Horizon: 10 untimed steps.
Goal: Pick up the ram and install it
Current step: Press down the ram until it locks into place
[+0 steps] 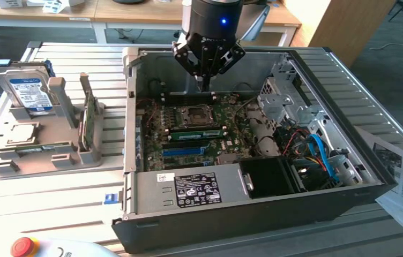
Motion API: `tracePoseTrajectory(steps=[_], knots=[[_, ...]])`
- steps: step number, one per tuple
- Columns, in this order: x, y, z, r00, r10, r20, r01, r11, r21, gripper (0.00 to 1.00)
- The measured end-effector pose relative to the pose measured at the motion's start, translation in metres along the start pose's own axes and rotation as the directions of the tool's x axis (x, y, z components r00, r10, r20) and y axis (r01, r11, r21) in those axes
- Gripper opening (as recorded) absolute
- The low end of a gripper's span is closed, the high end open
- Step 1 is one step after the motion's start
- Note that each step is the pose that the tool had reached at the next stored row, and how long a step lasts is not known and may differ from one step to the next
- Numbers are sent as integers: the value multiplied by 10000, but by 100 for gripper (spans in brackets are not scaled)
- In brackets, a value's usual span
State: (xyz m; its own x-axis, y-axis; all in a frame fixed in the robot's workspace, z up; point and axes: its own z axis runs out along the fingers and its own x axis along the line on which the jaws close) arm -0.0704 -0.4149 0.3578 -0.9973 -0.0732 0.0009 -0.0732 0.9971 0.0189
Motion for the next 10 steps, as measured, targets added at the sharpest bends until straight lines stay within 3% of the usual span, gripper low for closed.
tracePoseTrajectory(steps=[4,10], knots=[[0,0,-1,10000,42,0,-42,10000,-10,11],[0,0,1,9990,445,14,-445,9990,-103,11]])
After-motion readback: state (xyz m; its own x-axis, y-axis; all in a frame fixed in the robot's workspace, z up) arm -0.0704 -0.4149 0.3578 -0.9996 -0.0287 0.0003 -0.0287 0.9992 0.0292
